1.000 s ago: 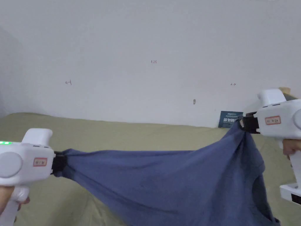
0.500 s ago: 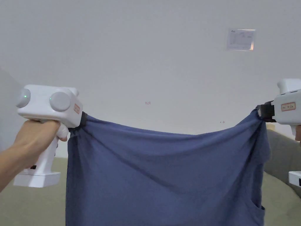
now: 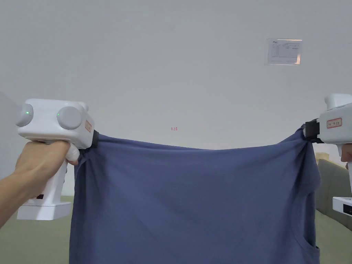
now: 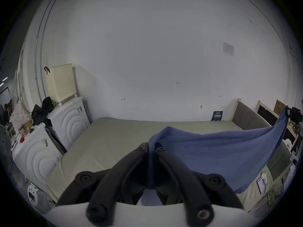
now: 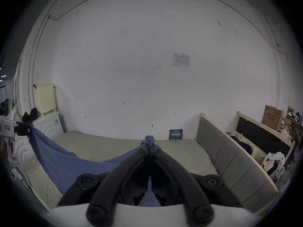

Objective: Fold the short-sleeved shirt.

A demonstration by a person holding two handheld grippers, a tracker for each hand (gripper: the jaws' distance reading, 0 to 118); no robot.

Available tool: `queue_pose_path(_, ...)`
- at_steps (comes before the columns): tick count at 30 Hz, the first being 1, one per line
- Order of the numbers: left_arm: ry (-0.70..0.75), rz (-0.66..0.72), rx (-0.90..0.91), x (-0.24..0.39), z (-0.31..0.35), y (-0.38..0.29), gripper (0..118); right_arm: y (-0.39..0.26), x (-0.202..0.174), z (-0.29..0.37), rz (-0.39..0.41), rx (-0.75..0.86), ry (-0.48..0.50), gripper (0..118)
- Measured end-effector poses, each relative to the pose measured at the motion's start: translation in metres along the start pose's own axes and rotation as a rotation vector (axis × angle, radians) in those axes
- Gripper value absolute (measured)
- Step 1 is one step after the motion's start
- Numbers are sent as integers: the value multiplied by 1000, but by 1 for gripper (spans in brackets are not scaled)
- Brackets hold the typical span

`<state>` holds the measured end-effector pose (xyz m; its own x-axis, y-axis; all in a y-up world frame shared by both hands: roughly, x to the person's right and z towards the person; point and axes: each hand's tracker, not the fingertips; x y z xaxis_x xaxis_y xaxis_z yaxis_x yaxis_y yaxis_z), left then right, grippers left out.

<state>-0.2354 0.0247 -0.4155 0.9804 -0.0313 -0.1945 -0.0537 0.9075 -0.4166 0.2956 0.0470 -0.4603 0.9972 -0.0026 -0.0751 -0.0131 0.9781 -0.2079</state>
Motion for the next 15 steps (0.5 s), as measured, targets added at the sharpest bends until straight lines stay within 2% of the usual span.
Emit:
queue_pose_path(8, 38, -16, 14, 16, -61, 39, 5, 33, -9, -69, 44, 1, -37, 2)
queue_pose_path(15, 65, -23, 53, 23, -115, 68, 4, 52, -14, -130, 46, 17, -53, 2)
